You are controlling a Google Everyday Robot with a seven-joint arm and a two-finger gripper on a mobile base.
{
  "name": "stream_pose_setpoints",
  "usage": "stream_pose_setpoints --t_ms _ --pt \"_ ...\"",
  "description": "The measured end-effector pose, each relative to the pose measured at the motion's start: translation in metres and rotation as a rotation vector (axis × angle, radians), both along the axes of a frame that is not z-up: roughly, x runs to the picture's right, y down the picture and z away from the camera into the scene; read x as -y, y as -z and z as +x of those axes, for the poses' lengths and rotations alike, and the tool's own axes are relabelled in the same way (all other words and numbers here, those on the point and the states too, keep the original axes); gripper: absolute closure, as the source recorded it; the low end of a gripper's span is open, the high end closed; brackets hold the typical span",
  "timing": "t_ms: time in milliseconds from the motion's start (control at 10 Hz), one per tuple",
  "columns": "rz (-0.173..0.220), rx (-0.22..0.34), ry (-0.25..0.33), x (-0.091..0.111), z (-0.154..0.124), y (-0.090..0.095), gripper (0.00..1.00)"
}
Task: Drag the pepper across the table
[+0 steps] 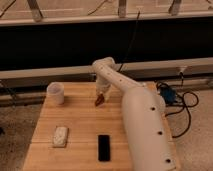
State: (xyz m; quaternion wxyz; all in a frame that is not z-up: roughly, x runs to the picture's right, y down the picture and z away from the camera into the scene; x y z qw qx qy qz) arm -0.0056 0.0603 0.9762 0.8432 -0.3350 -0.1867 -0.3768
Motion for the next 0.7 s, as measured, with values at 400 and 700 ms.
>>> stream_pose_setpoints --t_ms 400,700 --pt "-0.001 -0.001 0.002 -0.0001 0.0003 0.0003 0.99" --pt "-0.003 -0.002 0.003 -0.0009 0.0013 0.0004 0.99"
